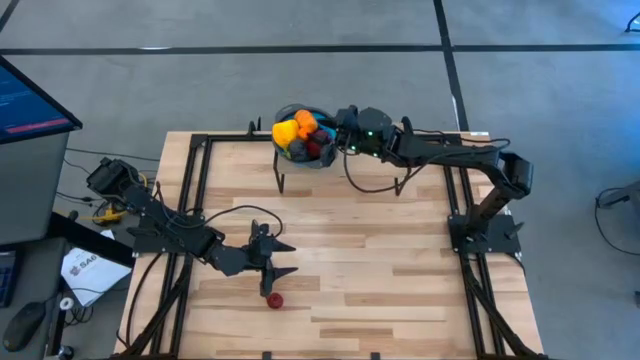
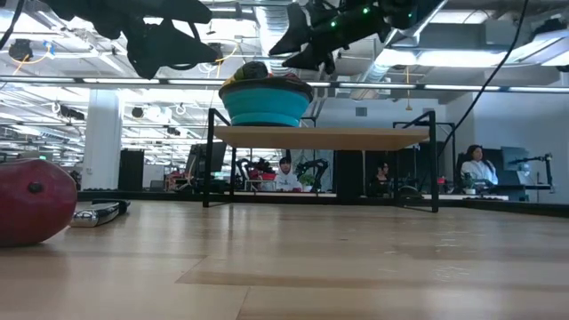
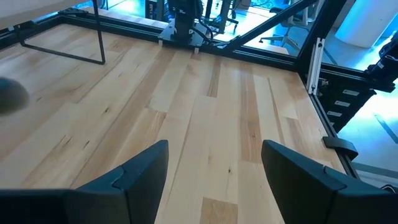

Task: Pick & Place Fruit
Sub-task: Put the pomegranate into the blue strainer bowl on the shelf

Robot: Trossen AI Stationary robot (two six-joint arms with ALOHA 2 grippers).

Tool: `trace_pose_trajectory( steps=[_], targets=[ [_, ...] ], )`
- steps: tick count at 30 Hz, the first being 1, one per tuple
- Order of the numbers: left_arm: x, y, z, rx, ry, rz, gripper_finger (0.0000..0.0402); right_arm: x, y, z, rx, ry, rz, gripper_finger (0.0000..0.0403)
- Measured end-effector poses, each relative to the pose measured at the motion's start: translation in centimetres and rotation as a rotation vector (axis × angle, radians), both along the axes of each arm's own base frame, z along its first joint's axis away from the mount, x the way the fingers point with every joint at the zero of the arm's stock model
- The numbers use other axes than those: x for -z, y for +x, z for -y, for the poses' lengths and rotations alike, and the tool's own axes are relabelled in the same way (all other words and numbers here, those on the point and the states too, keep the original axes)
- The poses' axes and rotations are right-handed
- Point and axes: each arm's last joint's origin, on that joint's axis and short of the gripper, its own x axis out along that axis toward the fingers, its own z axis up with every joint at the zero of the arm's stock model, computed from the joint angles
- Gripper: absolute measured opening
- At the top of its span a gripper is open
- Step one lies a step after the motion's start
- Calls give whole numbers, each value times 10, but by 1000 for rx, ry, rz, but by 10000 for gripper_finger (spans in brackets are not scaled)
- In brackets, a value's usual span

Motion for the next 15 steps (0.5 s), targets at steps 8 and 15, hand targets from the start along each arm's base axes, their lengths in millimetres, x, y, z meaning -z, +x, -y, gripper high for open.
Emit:
trace_pose_trajectory(
  steps=[8, 15],
  targets=[
    [0, 0, 0, 1, 1, 1, 250, 0, 1, -4, -15, -17, -16, 249],
    [0, 0, 0, 2, 1, 2, 250, -27, -11, -66, -188, -117, -64, 248]
  ],
)
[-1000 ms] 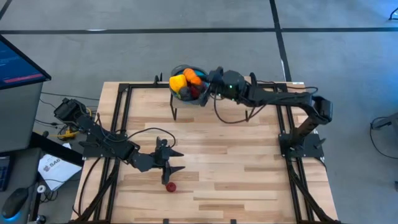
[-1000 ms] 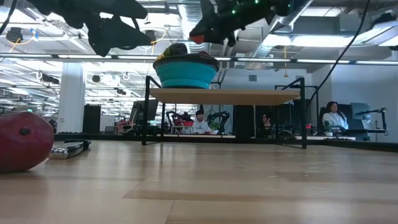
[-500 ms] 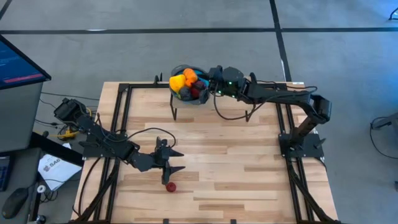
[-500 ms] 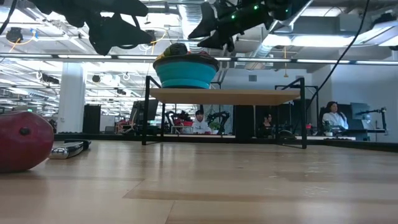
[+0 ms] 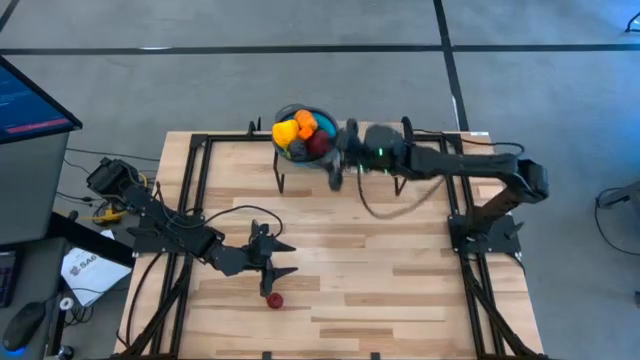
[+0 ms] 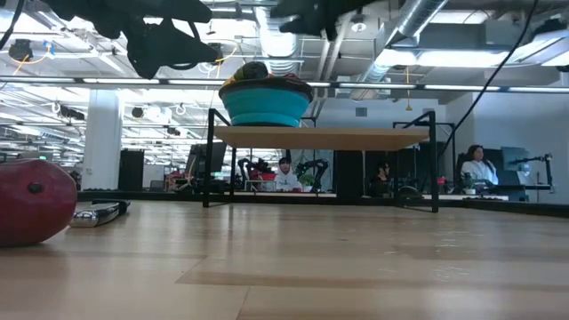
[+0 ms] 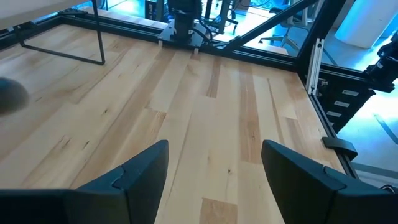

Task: Pick & Place Fruit
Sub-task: Put the pomegranate into the blue strainer bowl on the shelf

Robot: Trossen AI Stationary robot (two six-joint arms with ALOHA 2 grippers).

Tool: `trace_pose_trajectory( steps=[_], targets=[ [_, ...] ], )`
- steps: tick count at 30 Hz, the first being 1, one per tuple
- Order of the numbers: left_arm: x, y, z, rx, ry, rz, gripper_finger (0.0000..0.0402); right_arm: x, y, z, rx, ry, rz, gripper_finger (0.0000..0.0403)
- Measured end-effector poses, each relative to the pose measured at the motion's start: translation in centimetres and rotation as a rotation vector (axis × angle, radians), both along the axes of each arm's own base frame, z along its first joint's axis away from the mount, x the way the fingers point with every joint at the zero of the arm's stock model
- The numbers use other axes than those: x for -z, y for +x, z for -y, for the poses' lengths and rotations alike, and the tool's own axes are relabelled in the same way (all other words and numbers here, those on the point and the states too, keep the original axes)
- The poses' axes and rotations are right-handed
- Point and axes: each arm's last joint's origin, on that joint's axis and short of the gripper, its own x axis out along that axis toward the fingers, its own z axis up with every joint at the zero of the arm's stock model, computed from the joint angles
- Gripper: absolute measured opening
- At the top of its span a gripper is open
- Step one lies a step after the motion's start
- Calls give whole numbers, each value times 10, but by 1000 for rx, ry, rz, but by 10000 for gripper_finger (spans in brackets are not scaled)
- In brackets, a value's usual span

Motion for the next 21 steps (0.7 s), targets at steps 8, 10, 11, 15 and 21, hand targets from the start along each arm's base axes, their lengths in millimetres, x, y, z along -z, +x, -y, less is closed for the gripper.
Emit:
trace_pose_trajectory(
  steps=[8, 10, 11, 15, 21],
  targets=[
    [-2, -6, 11, 69, 61, 14, 247, 18, -17, -122, -279, -100, -292, 248],
    [-4, -10, 19, 112, 105, 20, 241, 29, -25, -149, -277, -130, -349, 248],
    [-6, -12, 25, 130, 134, 29, 237, 35, -29, -161, -281, -129, -345, 248],
    [-22, -24, 48, 119, 239, 86, 217, 71, -47, -200, -317, -82, -300, 248],
    [-36, -21, 77, 150, 386, 110, 192, 126, -72, -220, -264, 86, -122, 248]
  ],
)
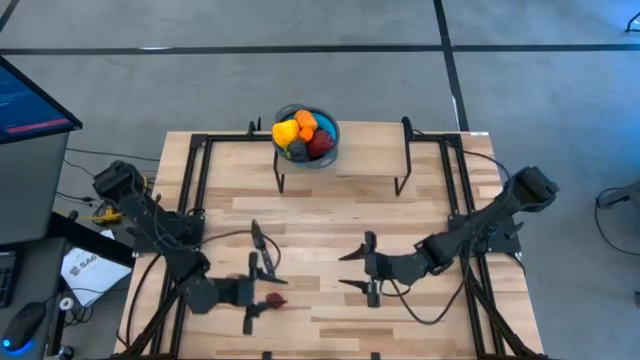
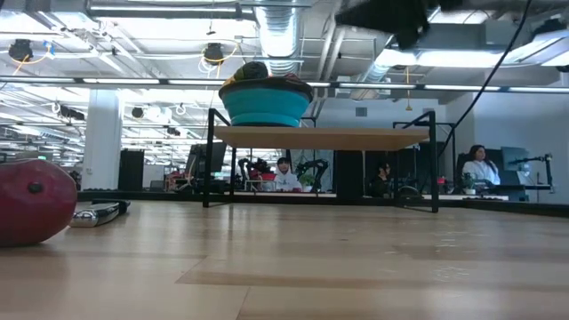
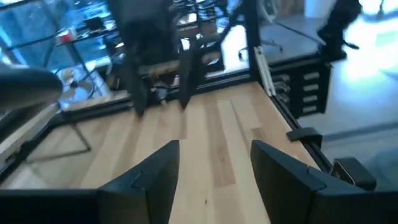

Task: Pick & Place Fruit
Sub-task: Put the pomegranate into the blue strainer bowl on the shelf

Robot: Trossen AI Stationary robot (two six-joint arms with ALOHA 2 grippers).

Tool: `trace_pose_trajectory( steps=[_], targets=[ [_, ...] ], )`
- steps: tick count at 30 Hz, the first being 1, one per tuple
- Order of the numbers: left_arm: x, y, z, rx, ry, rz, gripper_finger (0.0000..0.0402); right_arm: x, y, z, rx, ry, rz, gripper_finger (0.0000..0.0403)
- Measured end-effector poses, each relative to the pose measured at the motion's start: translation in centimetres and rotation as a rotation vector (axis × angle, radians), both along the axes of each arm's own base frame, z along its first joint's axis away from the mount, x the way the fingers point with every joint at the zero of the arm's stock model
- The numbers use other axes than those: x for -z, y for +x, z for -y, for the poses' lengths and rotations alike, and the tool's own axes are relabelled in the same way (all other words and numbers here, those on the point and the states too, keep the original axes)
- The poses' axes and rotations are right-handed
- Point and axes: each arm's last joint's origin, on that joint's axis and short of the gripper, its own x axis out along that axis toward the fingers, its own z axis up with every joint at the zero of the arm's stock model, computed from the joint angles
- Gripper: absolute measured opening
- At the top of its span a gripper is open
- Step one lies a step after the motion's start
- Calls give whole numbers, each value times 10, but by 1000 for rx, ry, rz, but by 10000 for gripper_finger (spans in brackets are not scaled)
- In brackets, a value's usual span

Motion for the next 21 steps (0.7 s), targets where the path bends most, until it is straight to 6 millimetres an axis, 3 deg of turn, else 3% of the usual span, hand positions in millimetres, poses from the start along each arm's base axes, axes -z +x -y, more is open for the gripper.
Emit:
trace_pose_trajectory(
  steps=[3, 7, 13, 21],
  targets=[
    [6, 9, 13, 41, 109, -41, 181, 26, -9, 3, 25, 77, 66, 248],
    [7, 11, 28, 72, 173, -126, 172, 42, -9, 7, 35, 144, 155, 248],
    [-4, -4, 43, 34, 78, -225, 173, 57, 2, 14, 43, 160, 159, 248],
    [28, -29, 35, -37, -151, -489, 172, 63, 8, 17, 42, 181, 185, 248]
  ],
)
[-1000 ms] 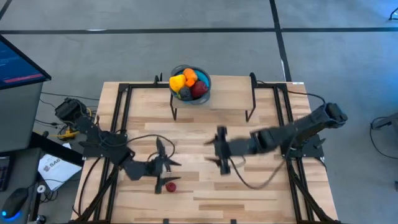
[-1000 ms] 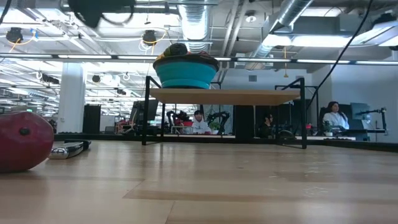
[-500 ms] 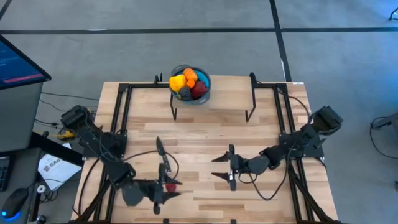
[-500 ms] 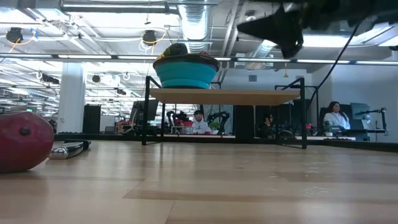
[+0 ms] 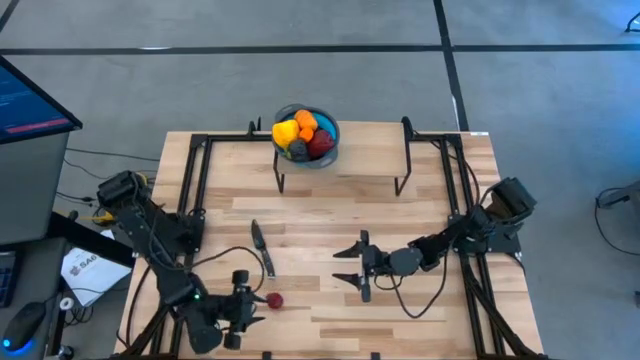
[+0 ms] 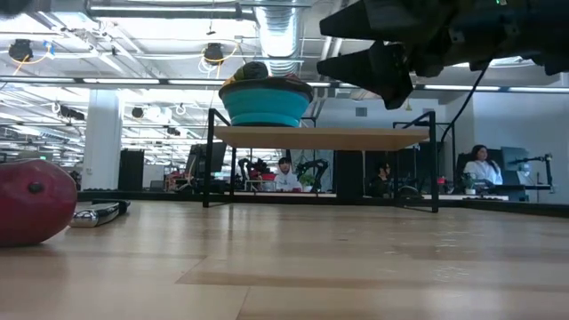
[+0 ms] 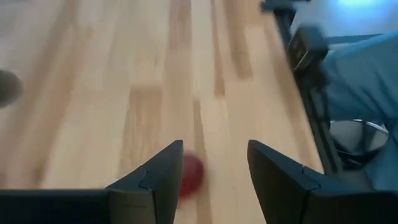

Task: Pick & Place Fruit
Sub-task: Put the pomegranate into the blue strainer bowl on the shelf

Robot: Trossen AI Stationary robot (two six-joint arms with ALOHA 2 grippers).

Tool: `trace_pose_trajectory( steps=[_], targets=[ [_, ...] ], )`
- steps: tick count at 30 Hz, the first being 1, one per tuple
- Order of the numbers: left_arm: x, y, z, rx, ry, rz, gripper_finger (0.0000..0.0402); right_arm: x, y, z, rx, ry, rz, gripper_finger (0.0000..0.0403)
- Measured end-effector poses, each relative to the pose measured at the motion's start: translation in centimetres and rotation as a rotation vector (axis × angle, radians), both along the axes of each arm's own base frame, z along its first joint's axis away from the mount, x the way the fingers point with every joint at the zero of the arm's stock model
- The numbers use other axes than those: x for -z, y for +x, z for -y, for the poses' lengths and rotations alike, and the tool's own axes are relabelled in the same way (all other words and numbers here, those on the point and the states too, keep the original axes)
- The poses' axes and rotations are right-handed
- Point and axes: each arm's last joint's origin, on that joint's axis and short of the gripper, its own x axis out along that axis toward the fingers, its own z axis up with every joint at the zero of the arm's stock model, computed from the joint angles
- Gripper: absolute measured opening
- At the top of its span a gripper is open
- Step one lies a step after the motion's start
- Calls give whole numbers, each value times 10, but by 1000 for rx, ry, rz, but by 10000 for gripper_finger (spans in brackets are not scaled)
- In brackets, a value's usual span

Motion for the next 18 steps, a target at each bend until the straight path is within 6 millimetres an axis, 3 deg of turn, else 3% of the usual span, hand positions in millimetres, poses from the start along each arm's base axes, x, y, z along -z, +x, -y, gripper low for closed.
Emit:
trace_pose_trajectory(
  steps=[5, 9, 14, 18],
  targets=[
    [35, -11, -16, -136, -140, -113, 174, -1, 0, 0, 0, 3, 7, 248],
    [62, -20, -30, -230, -213, -130, 198, -2, 0, 1, 2, 4, 8, 248],
    [85, -25, -39, -159, -257, -37, 260, -2, 0, 1, 2, 4, 8, 248],
    [102, -24, -45, -87, -133, 53, 297, -2, 1, 2, 6, 4, 8, 248]
  ],
)
